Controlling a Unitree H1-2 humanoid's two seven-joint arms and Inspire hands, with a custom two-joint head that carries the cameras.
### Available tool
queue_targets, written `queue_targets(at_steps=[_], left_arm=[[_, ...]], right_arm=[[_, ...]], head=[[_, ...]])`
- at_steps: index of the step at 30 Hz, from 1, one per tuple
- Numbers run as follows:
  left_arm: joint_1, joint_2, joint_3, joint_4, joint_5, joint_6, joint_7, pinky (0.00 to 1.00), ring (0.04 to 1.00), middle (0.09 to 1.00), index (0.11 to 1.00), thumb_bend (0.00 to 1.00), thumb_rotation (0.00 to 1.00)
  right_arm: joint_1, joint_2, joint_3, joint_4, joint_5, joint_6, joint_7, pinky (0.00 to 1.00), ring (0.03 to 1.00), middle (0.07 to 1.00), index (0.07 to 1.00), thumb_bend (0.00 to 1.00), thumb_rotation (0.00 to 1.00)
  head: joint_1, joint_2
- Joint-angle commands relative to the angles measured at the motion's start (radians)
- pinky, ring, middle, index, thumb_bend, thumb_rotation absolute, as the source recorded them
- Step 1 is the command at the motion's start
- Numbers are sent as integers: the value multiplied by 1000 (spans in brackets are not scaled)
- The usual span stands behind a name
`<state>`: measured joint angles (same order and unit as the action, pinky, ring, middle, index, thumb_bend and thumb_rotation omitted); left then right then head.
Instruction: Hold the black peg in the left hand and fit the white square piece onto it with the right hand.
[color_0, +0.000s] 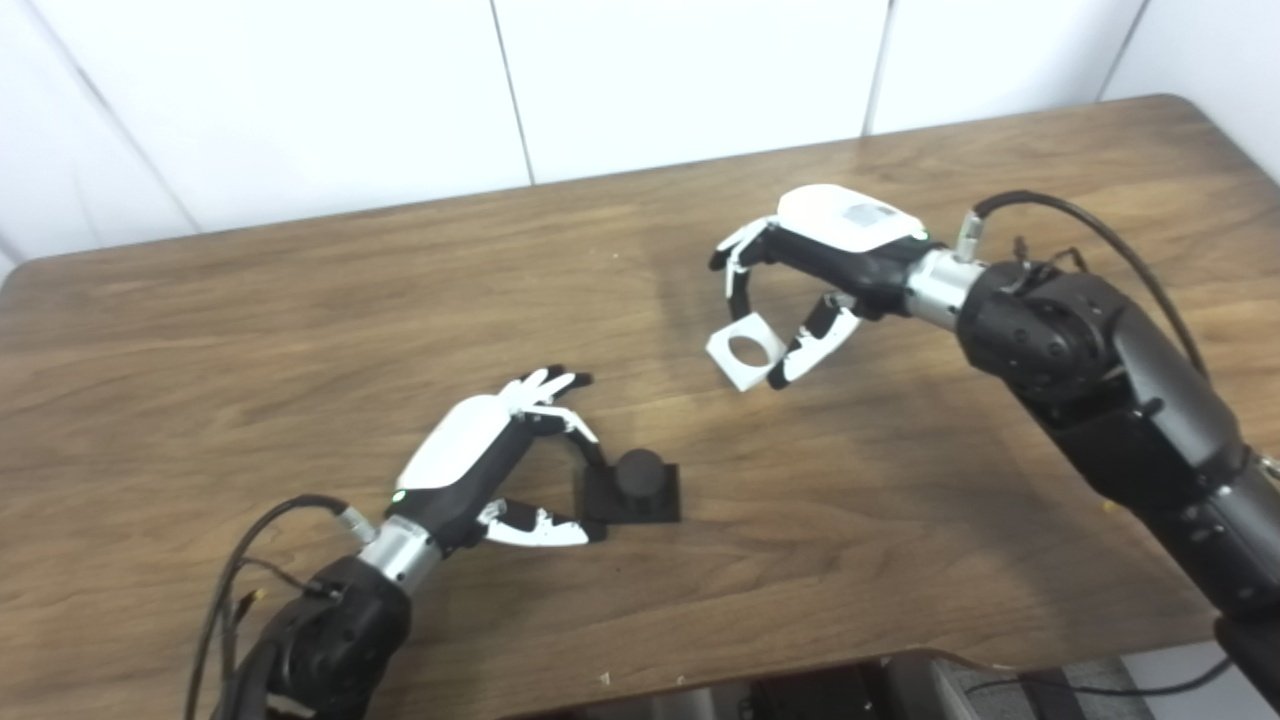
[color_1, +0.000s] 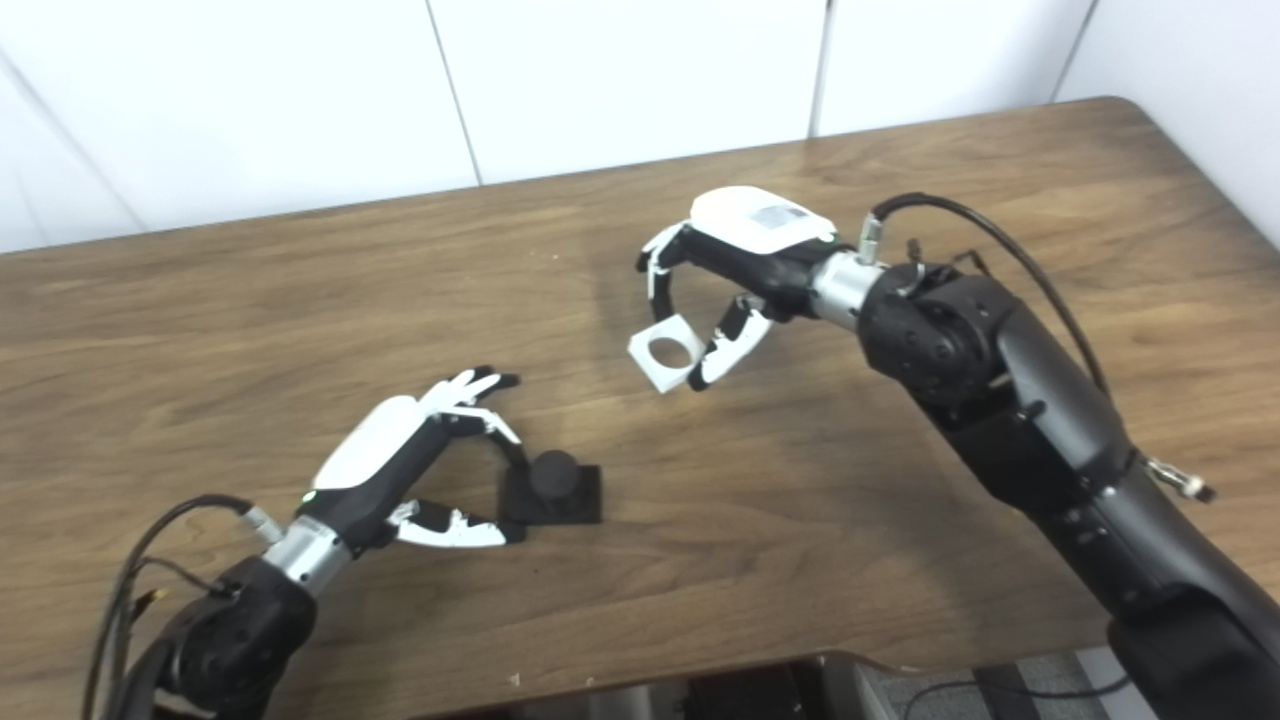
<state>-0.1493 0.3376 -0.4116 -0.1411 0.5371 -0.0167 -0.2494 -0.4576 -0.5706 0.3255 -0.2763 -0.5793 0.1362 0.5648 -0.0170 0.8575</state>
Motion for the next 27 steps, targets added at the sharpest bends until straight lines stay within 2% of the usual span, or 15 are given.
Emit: queue_targets(at_steps=[1, 10, 27], left_arm=[[6, -2, -32, 32, 50, 24, -40, 1000, 1000, 954, 490, 521, 77], [5, -17, -38, 24, 67, 44, -46, 1000, 1000, 952, 490, 521, 77], [0, -28, -48, 31, 77, 51, -34, 1000, 1000, 955, 489, 521, 76]], right_arm=[[-25, 2, -24, -46, 15, -24, -5, 746, 862, 808, 481, 518, 139], [-21, 11, -16, -69, 41, -61, -8, 742, 856, 798, 480, 518, 138], [-11, 52, 5, -148, 70, -63, 54, 735, 857, 798, 479, 517, 141]], head=[[4, 2], [44, 9], [67, 18]])
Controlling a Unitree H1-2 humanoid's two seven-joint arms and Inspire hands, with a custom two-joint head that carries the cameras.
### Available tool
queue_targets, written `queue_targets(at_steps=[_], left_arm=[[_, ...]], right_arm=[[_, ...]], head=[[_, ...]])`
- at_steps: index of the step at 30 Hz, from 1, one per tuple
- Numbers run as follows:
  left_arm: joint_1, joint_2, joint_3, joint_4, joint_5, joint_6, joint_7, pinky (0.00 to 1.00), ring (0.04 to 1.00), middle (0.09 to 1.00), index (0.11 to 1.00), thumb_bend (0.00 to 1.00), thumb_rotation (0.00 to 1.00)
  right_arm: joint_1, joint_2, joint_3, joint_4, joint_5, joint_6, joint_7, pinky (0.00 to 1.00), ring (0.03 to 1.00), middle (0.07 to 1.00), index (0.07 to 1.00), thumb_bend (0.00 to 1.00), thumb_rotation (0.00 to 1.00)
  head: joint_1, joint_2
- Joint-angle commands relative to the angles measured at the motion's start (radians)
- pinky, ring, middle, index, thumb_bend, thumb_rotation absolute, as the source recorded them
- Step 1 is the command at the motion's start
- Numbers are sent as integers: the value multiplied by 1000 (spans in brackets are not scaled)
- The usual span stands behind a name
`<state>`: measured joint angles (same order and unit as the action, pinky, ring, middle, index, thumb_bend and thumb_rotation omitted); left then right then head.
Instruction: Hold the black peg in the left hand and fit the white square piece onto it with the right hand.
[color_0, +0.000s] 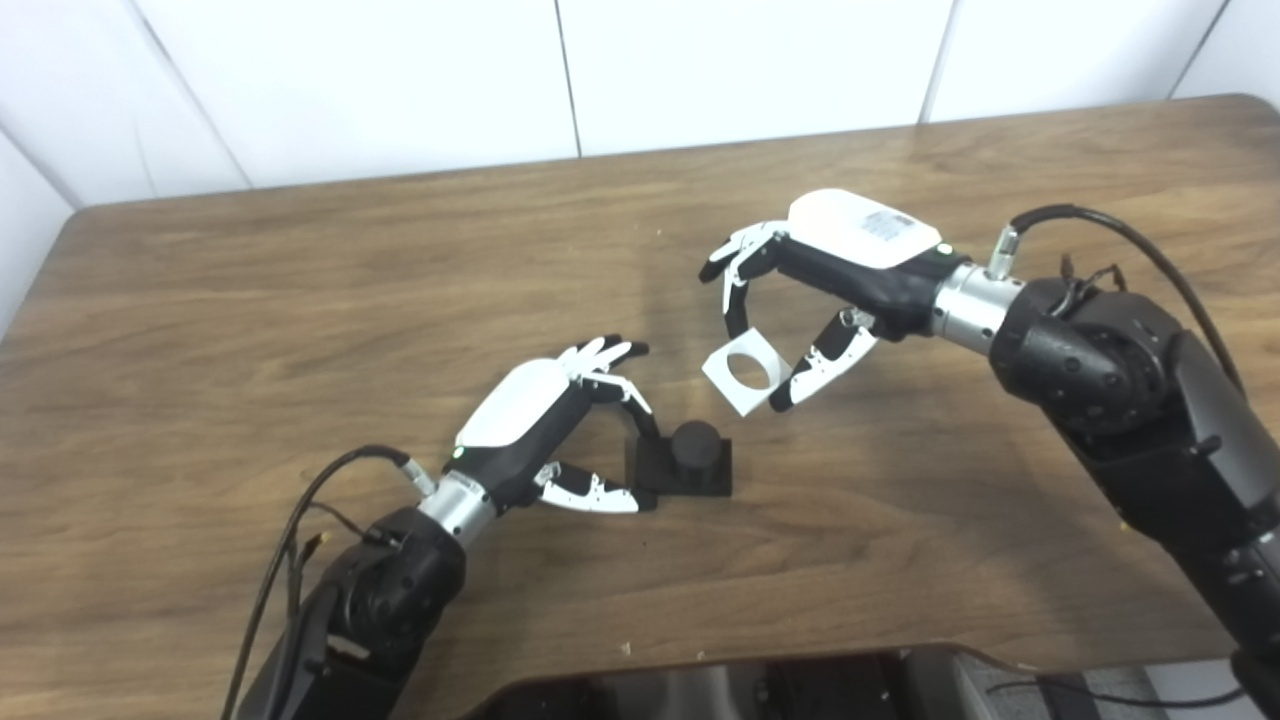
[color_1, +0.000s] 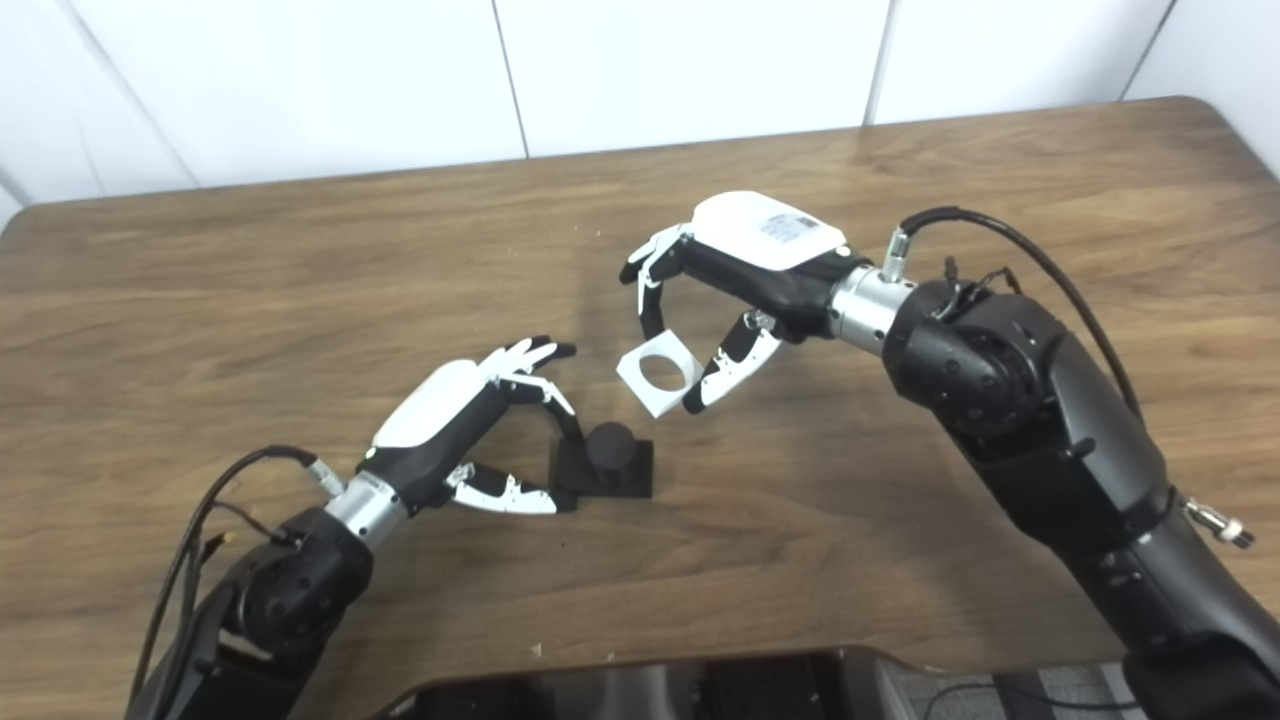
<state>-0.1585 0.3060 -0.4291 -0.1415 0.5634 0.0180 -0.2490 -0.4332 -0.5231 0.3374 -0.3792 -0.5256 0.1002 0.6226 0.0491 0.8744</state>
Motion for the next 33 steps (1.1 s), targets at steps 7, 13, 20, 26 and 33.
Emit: queue_targets(at_steps=[7, 13, 20, 26, 33], left_arm=[[6, 1, -31, 32, 52, 24, -41, 1000, 1000, 959, 490, 522, 76], [5, -1, -30, 27, 51, 24, -40, 1000, 1000, 958, 490, 521, 78], [2, -4, -29, 24, 48, 28, -44, 1000, 1000, 960, 490, 520, 80], [2, -4, -29, 23, 48, 30, -44, 1000, 1000, 959, 490, 520, 80], [3, -5, -29, 21, 50, 32, -43, 1000, 1000, 958, 489, 520, 80]], right_arm=[[-25, 23, -3, -82, 36, 6, 41, 736, 852, 797, 479, 518, 142], [-14, 27, 3, -115, 52, 20, 76, 749, 854, 796, 480, 518, 141], [-5, 33, 16, -142, 50, 28, 111, 786, 855, 796, 480, 518, 140], [5, 43, 24, -147, 41, 23, 117, 793, 855, 795, 480, 518, 138], [8, 51, 30, -141, 33, 22, 125, 786, 860, 796, 481, 518, 137]], head=[[3, 6], [5, 9], [7, 11], [6, 11], [7, 15]])
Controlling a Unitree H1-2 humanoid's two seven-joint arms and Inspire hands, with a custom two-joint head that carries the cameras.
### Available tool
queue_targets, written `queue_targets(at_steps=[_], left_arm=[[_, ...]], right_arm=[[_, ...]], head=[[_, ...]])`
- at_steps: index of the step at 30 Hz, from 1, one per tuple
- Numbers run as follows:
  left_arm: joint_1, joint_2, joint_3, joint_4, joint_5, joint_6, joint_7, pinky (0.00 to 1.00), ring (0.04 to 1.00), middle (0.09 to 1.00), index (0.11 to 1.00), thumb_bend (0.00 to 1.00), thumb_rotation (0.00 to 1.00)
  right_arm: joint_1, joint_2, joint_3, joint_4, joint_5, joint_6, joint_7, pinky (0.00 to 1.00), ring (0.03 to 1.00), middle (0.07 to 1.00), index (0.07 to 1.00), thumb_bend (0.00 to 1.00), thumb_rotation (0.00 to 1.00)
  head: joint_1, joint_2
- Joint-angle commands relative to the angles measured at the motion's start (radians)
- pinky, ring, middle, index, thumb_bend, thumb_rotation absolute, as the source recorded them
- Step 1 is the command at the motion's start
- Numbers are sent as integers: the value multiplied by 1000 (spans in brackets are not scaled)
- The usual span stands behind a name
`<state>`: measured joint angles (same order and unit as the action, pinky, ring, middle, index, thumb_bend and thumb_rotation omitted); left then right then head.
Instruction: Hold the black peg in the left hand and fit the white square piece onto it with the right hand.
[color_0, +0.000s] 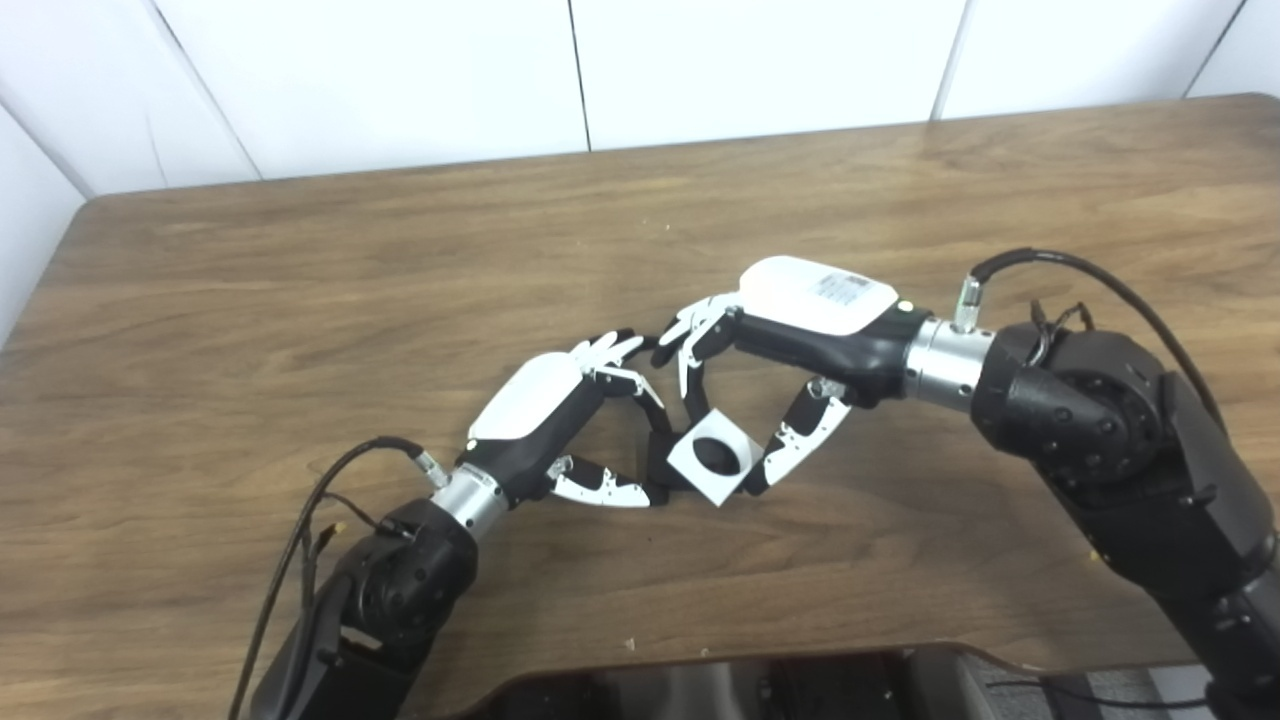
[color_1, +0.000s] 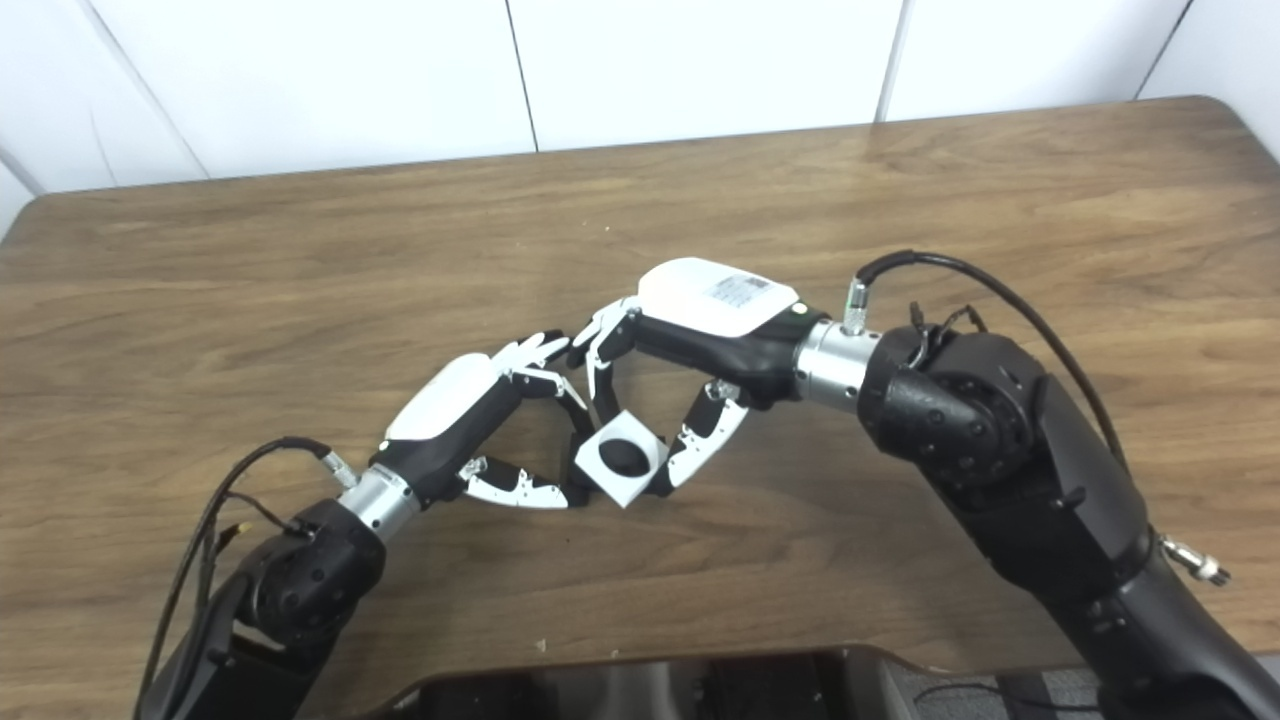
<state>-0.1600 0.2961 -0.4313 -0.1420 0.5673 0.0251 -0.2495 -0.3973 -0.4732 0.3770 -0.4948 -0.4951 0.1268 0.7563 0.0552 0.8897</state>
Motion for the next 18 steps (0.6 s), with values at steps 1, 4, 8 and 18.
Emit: queue_targets(at_steps=[1, 4, 8, 18], left_arm=[[4, 5, -27, 22, 46, 24, -42, 1000, 1000, 959, 490, 520, 80], [5, 5, -27, 22, 44, 24, -43, 1000, 1000, 960, 490, 520, 80], [8, 7, -27, 21, 43, 23, -43, 1000, 1000, 960, 490, 520, 80], [11, 10, -27, 5, 44, 38, -55, 1000, 1000, 961, 490, 521, 77]], right_arm=[[-27, 1, -11, -21, 4, -9, -11, 780, 859, 796, 481, 518, 137], [-25, 6, -14, -11, 2, -17, -23, 776, 854, 794, 481, 517, 138], [-27, 18, -21, 0, 8, -7, -32, 781, 853, 791, 481, 517, 137], [-42, 25, -31, 22, 8, -15, -35, 762, 858, 798, 480, 518, 138]], head=[[0, 0], [1, 1], [0, 3], [-3, 7]])
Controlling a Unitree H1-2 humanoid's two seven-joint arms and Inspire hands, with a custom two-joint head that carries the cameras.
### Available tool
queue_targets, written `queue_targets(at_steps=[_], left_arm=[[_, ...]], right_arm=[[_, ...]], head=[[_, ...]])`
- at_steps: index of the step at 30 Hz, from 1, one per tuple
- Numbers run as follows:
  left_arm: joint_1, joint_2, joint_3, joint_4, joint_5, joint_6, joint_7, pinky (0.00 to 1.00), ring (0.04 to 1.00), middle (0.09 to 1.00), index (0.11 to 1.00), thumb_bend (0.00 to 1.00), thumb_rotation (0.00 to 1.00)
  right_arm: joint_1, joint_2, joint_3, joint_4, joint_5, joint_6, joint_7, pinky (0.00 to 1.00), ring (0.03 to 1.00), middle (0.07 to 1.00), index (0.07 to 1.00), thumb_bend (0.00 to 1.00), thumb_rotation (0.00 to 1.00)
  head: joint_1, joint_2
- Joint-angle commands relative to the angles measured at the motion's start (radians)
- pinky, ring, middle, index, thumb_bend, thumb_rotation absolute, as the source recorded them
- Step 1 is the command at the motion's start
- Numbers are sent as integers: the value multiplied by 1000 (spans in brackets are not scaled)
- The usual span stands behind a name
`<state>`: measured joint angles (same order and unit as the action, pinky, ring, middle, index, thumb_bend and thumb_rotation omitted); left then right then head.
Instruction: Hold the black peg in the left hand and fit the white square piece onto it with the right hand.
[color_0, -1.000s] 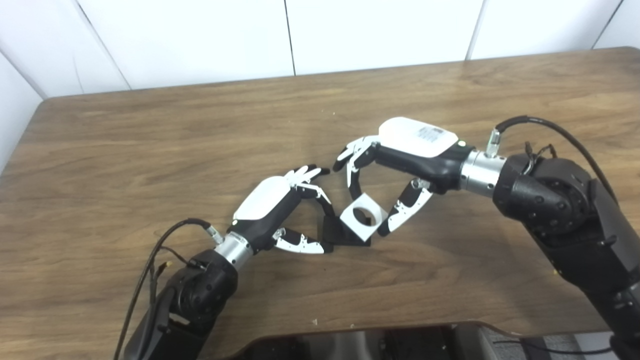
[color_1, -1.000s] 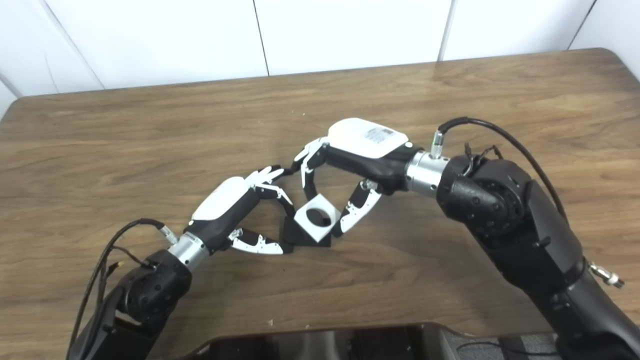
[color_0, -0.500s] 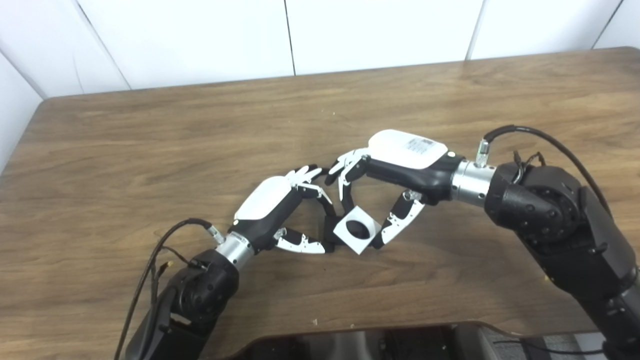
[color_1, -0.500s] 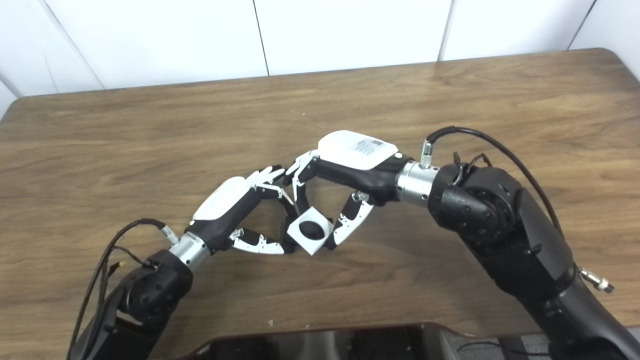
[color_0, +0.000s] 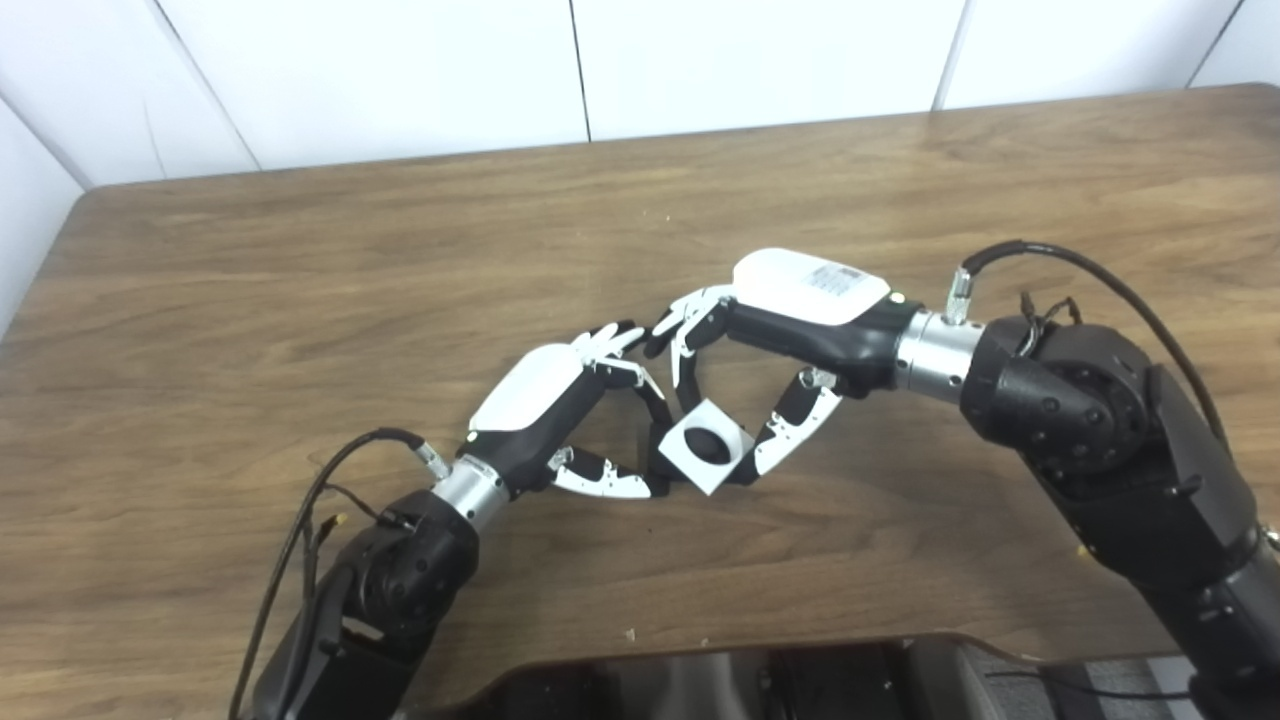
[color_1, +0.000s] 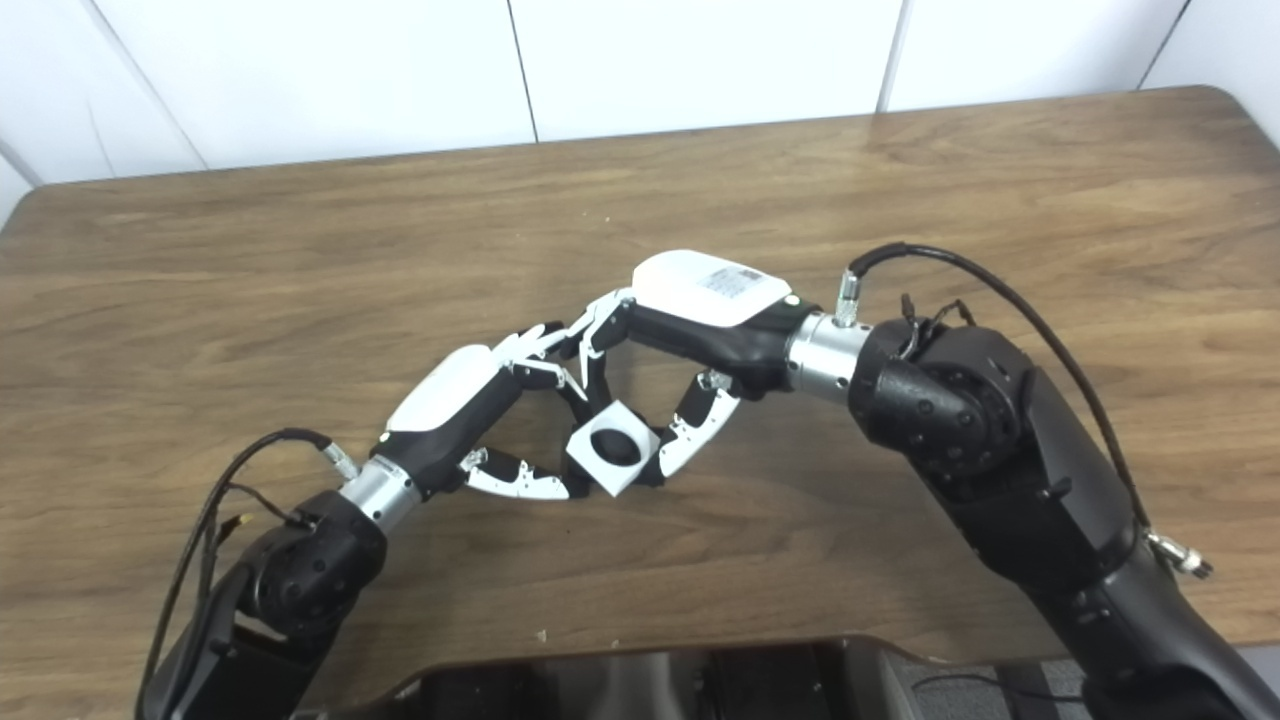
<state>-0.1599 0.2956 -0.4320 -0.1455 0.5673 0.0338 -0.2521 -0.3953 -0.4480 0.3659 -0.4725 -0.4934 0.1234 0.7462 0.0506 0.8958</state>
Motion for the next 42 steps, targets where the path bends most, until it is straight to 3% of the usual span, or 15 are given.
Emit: queue_targets(at_steps=[1, 24, 42], left_arm=[[10, 11, -27, 9, 43, 28, -52, 1000, 1000, 960, 490, 521, 78], [9, 10, -30, -2, 43, 43, -57, 1000, 1000, 963, 490, 521, 78], [2, 2, -30, 7, 39, 49, -61, 1000, 1000, 964, 490, 521, 76]], right_arm=[[-46, -2, -20, -1, 3, -8, -21, 765, 863, 802, 480, 518, 138], [-53, -31, -38, 31, 2, -9, -18, 784, 865, 800, 480, 517, 136], [-54, -6, 0, 66, -20, -24, -20, 759, 859, 804, 481, 519, 135]], head=[[1, 1], [2, 19], [3, 27]])
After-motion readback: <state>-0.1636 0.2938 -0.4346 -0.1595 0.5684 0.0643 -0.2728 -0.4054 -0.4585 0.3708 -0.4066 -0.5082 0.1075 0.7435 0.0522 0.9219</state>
